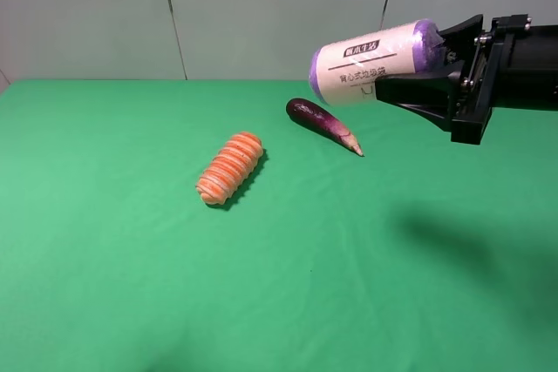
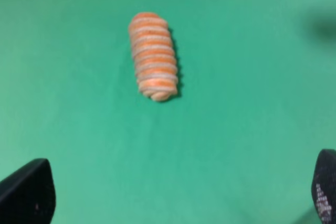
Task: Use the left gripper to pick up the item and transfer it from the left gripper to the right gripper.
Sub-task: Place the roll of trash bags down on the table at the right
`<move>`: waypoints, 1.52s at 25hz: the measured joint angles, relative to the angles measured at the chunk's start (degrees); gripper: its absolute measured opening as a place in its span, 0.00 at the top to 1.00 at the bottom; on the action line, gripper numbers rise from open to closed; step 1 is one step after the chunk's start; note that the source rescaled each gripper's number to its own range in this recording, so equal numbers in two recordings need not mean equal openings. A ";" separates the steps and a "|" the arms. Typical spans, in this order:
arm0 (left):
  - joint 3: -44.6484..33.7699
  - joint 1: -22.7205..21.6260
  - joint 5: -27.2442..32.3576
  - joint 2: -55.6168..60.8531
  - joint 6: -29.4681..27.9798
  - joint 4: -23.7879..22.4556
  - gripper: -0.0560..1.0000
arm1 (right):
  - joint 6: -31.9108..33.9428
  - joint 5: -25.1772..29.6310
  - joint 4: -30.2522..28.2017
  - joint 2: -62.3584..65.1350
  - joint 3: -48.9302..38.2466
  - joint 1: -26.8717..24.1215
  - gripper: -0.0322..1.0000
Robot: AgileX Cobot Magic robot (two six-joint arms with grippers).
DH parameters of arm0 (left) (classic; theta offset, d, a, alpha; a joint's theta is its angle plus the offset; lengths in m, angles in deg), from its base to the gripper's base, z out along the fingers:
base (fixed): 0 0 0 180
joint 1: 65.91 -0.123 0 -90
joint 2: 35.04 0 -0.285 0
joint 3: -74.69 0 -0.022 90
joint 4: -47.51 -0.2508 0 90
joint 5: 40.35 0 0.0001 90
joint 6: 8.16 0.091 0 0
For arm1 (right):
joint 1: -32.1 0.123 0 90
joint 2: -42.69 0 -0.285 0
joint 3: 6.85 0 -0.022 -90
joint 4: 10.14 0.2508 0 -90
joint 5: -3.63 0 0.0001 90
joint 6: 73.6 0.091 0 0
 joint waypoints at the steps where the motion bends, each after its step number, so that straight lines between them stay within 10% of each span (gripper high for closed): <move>1: -0.42 0.00 0.46 1.23 -0.39 -0.54 0.05 | 0.00 0.00 -0.13 0.00 0.00 0.00 0.97; 26: -14.97 0.00 13.92 32.49 -8.52 -9.09 0.05 | 3.42 -2.15 -0.92 0.00 0.00 0.00 0.97; 38: -17.29 0.00 8.31 32.49 -10.88 -13.37 0.05 | 4.26 -3.92 -0.92 0.00 0.00 0.00 0.97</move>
